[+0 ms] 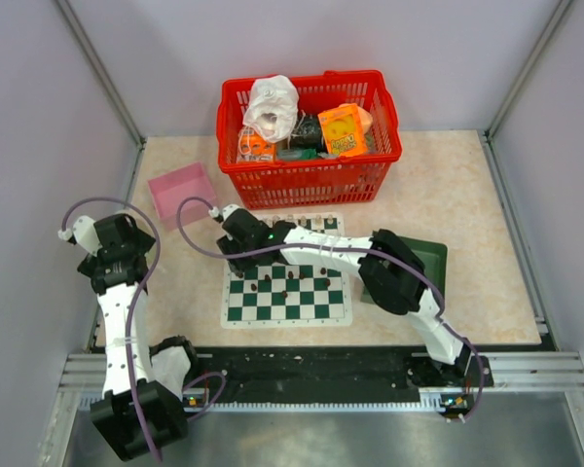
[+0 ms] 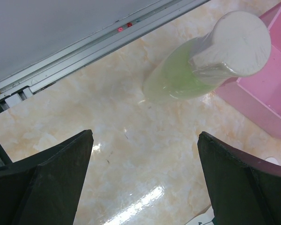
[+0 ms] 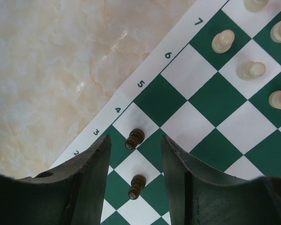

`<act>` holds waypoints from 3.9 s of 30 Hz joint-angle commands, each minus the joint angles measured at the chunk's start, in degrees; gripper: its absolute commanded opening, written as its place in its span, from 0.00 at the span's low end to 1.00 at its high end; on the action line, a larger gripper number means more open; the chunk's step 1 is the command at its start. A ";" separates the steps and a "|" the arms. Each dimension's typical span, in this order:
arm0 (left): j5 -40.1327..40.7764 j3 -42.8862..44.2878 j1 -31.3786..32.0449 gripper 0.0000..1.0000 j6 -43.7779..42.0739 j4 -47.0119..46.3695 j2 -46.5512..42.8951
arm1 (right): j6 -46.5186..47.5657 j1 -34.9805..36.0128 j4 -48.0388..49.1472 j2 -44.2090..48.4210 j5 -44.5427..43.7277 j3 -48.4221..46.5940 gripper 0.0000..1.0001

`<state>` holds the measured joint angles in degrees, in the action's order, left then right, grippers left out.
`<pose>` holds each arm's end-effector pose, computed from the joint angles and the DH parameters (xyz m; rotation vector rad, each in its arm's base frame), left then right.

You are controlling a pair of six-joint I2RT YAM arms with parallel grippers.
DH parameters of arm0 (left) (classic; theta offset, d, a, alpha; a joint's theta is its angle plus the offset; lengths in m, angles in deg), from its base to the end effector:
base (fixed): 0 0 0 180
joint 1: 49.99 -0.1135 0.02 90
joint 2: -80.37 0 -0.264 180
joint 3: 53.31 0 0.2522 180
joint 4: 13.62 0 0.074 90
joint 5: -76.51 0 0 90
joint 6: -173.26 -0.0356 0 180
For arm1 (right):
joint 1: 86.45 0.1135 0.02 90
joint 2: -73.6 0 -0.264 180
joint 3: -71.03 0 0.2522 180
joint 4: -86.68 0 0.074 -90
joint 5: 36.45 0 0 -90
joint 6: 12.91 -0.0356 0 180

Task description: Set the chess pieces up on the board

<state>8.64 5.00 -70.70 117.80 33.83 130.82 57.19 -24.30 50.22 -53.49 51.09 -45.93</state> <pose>0.1675 0.0777 0.2834 -1.2048 1.8635 0.3038 0.2362 0.4438 0.2001 -0.8725 2.3168 0.6067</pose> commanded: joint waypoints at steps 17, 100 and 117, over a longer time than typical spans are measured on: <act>1.43 2.11 -0.47 0.99 0.00 0.32 -1.59 | 0.92 2.18 -2.88 -3.87 -1.76 -4.99 0.37; 1.33 1.85 -0.47 0.99 -0.27 0.23 -1.33 | -0.49 9.04 -4.81 4.22 -3.78 1.68 0.07; 2.66 1.94 -0.56 0.99 0.26 1.11 -1.68 | -0.32 9.22 -2.96 1.05 -4.22 0.81 0.10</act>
<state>10.17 5.00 -70.89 117.82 35.08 130.08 56.90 -15.99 44.82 -52.90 47.53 -44.36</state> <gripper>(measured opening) 0.986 0.095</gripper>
